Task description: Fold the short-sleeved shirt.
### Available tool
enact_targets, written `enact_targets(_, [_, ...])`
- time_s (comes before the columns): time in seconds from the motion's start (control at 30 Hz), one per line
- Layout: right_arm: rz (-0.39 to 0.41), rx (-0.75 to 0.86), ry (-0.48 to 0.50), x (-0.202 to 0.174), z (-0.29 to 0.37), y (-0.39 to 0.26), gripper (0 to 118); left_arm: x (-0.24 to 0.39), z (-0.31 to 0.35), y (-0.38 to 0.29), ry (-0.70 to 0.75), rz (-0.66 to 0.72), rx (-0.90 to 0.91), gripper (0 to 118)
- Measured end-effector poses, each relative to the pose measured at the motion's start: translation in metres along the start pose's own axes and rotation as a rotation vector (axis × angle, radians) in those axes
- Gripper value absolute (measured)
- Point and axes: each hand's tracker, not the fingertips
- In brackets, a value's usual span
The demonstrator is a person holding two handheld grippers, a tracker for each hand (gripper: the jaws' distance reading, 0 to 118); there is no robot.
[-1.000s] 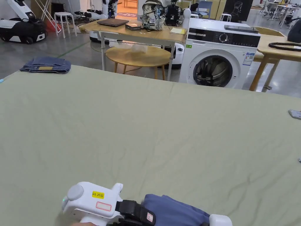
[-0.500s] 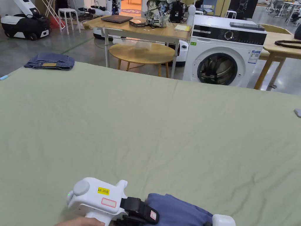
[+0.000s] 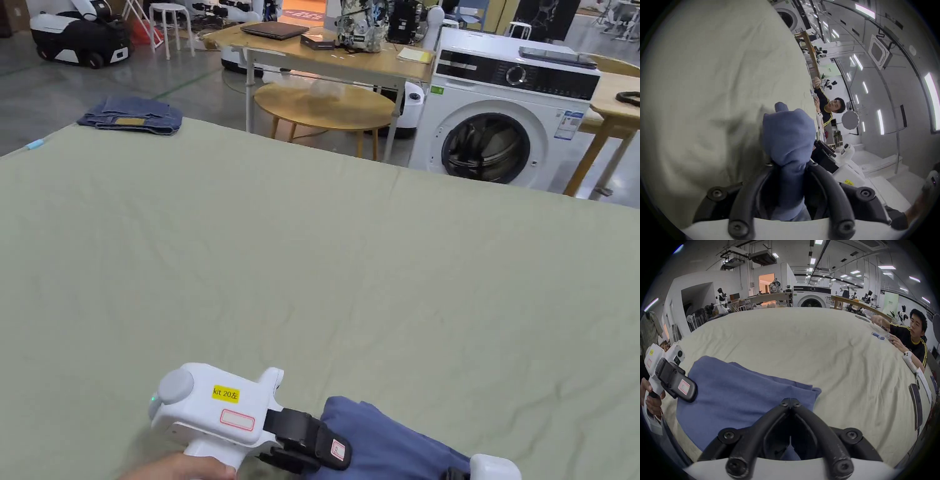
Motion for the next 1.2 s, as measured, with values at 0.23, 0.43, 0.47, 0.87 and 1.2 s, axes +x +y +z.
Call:
enact_targets(0.23, [0.042, 0.082, 0.036, -0.027, 0.01, 0.03, 0, 0.024, 0.093, 0.005, 0.075, 0.002, 0.066, 20])
enact_targets(0.43, [0.082, 0.171, 0.074, -0.052, 0.012, 0.058, 0, 0.002, 0.218, 0.018, 0.235, -0.005, 0.117, 20])
enact_targets(0.47, [0.084, 0.185, 0.075, -0.055, 0.013, 0.062, 0, 0.001, 0.236, 0.019, 0.268, 0.001, 0.128, 20])
enact_targets(0.87, [0.106, 0.214, 0.082, -0.081, 0.003, 0.08, 0, -0.025, 0.455, 0.014, 0.504, 0.161, 0.276, 20])
enact_targets(1.2, [0.112, 0.159, 0.069, -0.085, -0.011, 0.071, 0, -0.071, 0.491, 0.02, 0.67, 0.298, 0.282, 21])
